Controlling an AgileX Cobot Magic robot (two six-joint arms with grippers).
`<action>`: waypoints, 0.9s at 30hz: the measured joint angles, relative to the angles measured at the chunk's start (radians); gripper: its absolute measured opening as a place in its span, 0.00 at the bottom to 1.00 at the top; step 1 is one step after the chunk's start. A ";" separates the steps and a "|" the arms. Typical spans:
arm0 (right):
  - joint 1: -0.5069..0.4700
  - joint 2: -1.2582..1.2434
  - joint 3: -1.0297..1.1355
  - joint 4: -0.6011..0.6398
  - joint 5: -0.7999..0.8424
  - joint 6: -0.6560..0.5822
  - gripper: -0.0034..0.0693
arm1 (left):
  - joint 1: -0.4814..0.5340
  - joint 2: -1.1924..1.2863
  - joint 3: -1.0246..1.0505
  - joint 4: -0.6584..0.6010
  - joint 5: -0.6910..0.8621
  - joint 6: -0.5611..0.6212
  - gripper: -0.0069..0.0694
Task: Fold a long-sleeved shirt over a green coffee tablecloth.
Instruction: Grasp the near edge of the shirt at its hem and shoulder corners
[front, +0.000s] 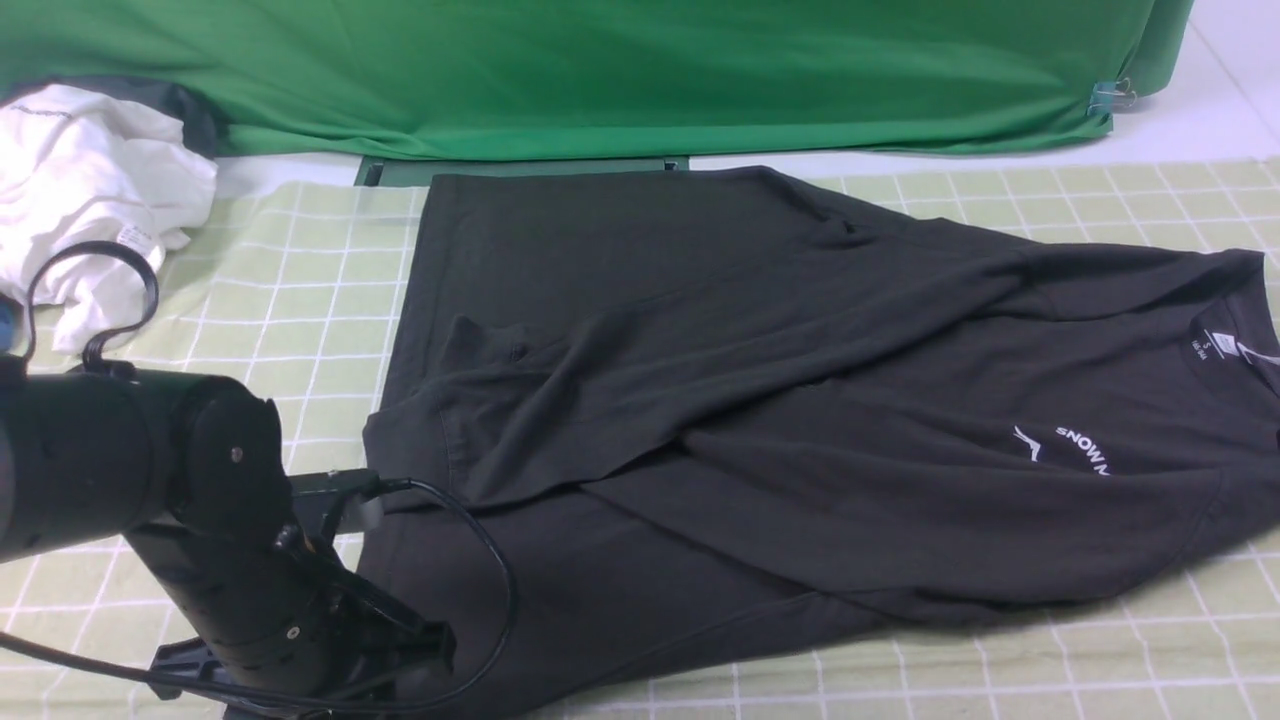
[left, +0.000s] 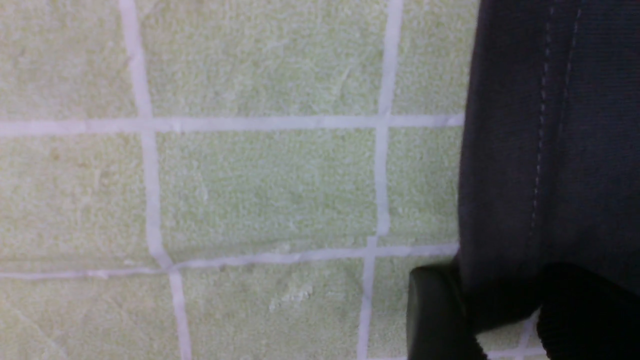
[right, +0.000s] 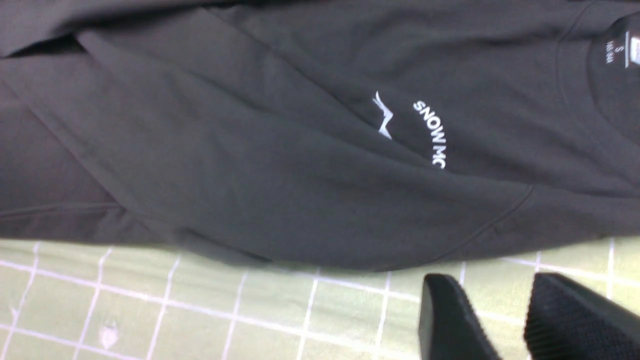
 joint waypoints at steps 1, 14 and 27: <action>0.000 0.000 0.001 0.000 0.013 -0.003 0.37 | 0.001 0.001 -0.004 -0.001 0.001 0.016 0.42; 0.271 0.273 0.096 -0.005 -0.095 -0.105 0.61 | 0.043 -0.030 -0.055 -0.009 -0.019 0.189 0.13; 0.449 0.651 -0.007 -0.347 -0.183 -0.030 0.69 | 0.065 -0.030 -0.057 -0.040 -0.034 0.242 0.13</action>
